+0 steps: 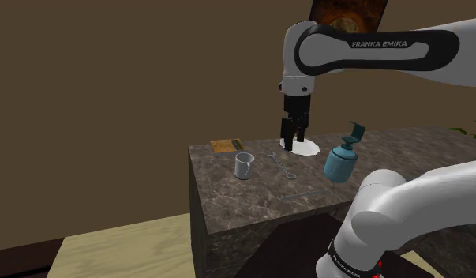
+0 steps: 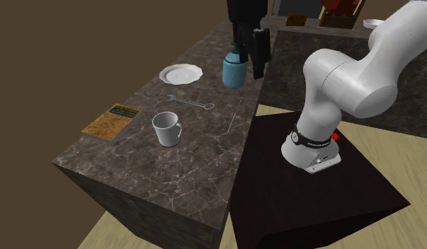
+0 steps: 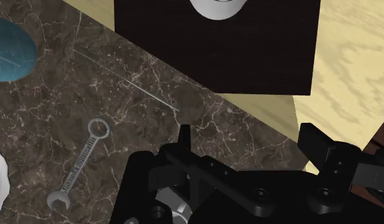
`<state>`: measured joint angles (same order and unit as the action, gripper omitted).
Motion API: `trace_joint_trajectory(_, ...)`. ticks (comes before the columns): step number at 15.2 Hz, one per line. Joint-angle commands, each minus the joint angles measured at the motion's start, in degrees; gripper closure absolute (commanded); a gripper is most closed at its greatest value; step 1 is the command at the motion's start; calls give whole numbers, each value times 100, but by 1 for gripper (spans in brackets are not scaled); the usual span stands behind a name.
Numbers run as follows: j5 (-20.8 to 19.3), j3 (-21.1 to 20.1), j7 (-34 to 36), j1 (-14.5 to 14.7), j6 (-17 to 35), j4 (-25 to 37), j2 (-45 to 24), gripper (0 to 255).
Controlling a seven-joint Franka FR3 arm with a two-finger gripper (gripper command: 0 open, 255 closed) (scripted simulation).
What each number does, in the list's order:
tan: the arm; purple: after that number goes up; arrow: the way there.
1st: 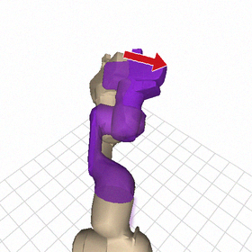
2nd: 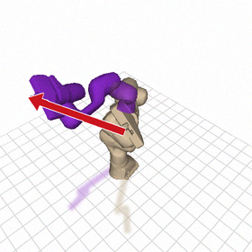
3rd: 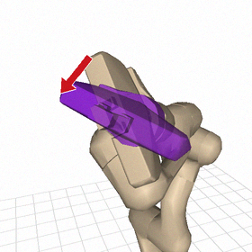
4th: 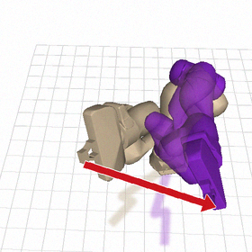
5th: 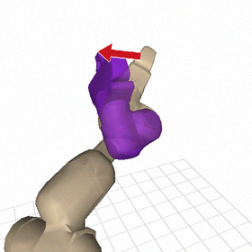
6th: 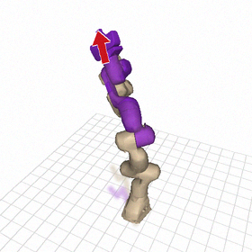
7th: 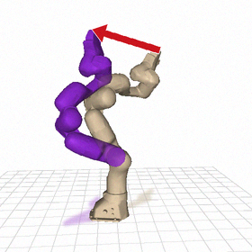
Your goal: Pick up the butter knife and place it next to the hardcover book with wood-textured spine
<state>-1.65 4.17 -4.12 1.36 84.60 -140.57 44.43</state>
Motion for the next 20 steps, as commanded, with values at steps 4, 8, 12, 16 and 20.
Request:
trace_joint_trajectory(4,-353,330,-825,83,377,-729,537,0)
trace_joint_trajectory(8,-938,897,-1945,113,901,-1591,1146,0)
trace_joint_trajectory(12,-1664,1632,-3118,17,1500,-2298,1539,0)
trace_joint_trajectory(16,-2506,2549,-4345,-164,2263,-2798,1556,0)
trace_joint_trajectory(20,-3381,3638,-5571,-239,3269,-3026,1060,0)
